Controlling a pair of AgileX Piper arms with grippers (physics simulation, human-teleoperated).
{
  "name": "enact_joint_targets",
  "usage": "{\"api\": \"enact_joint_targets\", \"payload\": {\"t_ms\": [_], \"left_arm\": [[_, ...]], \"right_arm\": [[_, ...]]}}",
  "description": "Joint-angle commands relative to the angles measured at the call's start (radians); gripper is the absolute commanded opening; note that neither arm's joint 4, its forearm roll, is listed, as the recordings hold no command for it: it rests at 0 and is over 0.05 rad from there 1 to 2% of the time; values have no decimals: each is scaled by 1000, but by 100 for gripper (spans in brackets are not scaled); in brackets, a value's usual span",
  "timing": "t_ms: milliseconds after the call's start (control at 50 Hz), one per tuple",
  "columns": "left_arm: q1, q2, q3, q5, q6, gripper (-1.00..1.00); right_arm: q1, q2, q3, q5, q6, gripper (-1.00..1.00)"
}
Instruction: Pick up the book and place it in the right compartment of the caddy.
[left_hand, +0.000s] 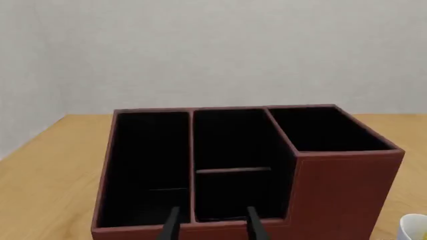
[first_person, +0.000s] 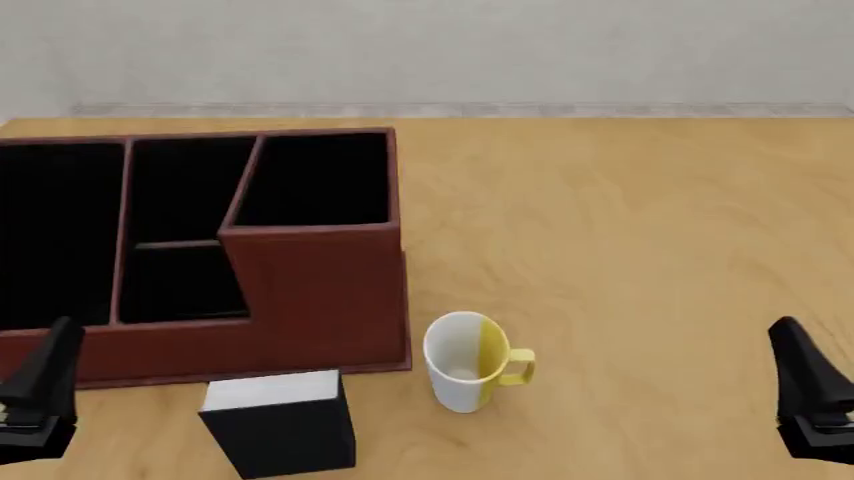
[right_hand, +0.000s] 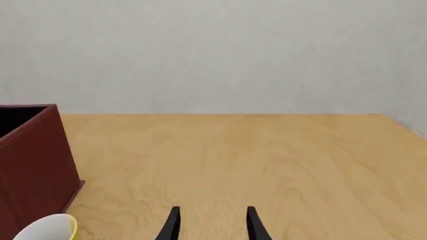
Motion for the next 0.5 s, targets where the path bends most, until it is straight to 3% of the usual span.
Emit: {"api": "enact_joint_targets", "payload": {"t_ms": [20,320,500], "left_arm": [[5,-1,0,-4,35,100],[-52,-1,-4,7,51,100],[-93,-1,-72,80,60,100]], "right_arm": [[8,5,-1,0,-7,100],[19,-1,0,4,-13,100],[29,-2,0,-2,-8,100]]}}
